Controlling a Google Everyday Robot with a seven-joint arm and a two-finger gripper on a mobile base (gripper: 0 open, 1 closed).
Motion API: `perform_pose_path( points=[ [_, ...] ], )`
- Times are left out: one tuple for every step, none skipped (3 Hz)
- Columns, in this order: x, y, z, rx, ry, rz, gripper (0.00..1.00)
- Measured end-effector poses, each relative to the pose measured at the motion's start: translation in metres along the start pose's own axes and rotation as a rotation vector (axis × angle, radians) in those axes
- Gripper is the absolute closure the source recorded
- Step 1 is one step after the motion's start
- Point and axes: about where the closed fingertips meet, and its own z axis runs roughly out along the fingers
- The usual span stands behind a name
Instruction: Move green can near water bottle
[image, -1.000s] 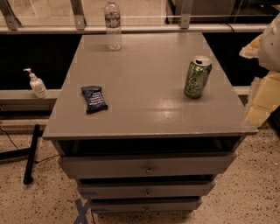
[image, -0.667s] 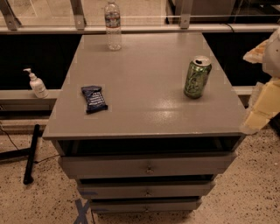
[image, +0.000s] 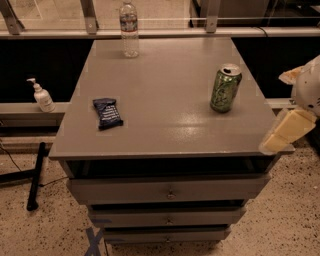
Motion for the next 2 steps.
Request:
perform_pose_path(
  points=[
    [0.006,-0.026,0.031,0.062,-0.058,0.071,0.00],
    [0.007,-0.052,0.059,0.098,-0.164,0.159,0.00]
  ],
)
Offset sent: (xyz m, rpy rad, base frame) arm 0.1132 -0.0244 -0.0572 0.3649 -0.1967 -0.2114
